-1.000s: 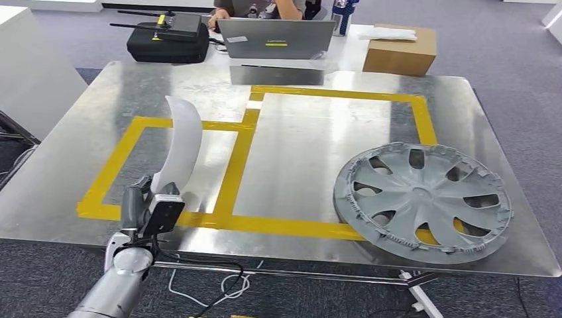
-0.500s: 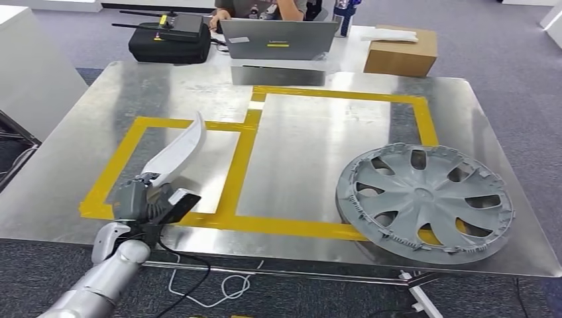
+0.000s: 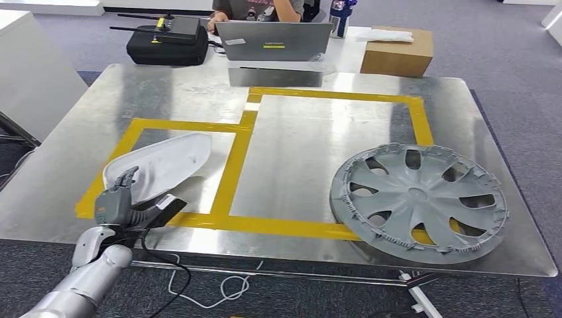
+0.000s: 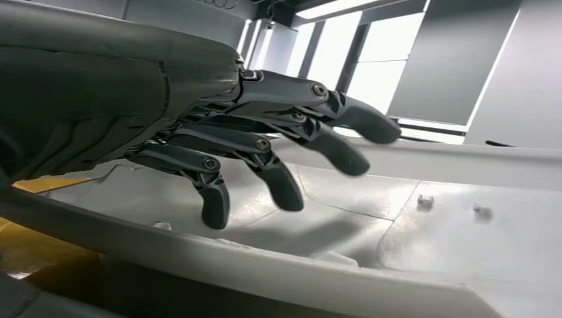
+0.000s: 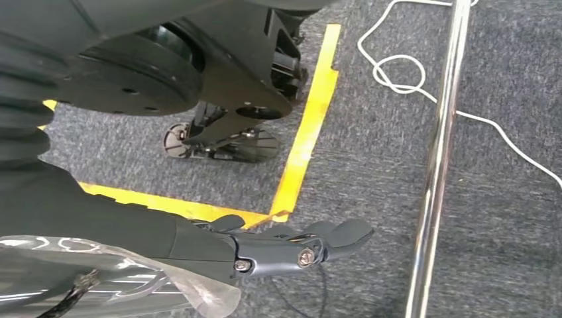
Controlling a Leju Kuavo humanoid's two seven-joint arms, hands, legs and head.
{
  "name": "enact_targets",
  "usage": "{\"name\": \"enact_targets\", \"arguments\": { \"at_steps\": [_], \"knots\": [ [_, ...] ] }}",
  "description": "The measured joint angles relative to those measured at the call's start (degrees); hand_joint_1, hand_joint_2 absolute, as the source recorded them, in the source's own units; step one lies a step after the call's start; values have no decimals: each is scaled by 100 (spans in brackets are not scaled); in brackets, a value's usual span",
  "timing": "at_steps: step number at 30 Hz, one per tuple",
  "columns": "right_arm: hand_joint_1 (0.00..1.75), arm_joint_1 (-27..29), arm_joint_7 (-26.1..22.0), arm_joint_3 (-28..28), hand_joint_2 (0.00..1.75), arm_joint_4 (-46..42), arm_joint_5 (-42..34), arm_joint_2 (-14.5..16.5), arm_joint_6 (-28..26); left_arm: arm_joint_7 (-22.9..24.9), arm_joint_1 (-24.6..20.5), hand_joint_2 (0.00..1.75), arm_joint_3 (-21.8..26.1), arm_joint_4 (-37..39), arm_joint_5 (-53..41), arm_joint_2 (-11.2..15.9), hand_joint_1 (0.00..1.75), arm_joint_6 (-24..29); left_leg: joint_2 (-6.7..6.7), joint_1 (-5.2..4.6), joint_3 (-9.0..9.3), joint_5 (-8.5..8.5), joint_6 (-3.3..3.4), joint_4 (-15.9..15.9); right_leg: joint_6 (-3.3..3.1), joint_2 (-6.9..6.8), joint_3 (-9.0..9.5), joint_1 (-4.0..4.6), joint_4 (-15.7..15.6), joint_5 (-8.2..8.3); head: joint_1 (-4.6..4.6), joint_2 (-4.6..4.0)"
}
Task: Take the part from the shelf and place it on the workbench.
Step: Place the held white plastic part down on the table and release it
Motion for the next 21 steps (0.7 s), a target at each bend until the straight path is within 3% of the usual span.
{"name": "enact_targets", "arguments": {
  "at_steps": [7,12,14,16,18,19,20,21],
  "knots": [
    [0,27,115,-230,0,4,-146,22,-103,-989,809,0,62,-1194,1070,-103,0,-49,2,-8,-1,-25,-2,8,-8,2,0,-6,-6,-11,1,0],
    [0,60,125,-398,0,4,-161,88,-180,-1657,1677,0,167,-2548,2236,-320,0,-160,2,-48,2,-54,55,17,47,3,7,-45,-20,-21,-1,1],
    [0,66,124,-444,0,4,-162,103,-202,-1807,1917,0,240,-2950,2470,-399,0,-208,13,-22,38,-19,100,-55,82,-3,-3,-46,9,-66,0,1],
    [0,69,124,-486,0,4,-163,108,-214,-1903,2086,0,316,-3262,2597,-458,0,-233,28,19,85,16,149,-135,119,-15,-154,-53,356,-310,15,1],
    [0,71,125,-522,0,4,-163,110,-223,-1992,2208,0,381,-3466,2692,-503,0,-254,32,23,93,21,165,-145,164,-25,-495,-90,1094,-673,24,1],
    [0,74,125,-535,0,4,-163,110,-234,-2076,2274,0,421,-3547,2774,-537,0,-265,33,25,92,21,163,-144,189,-27,-653,-114,1420,-779,23,0],
    [0,79,125,-547,0,4,-163,110,-249,-2195,2347,0,469,-3629,2888,-582,0,-289,34,28,93,22,156,-143,213,-31,-735,-138,1581,-784,21,0],
    [0,84,126,-562,0,4,-163,110,-262,-2331,2421,0,533,-3711,3028,-633,0,-331,34,35,94,22,142,-140,236,-37,-707,-163,1516,-673,22,0]
  ]
}}
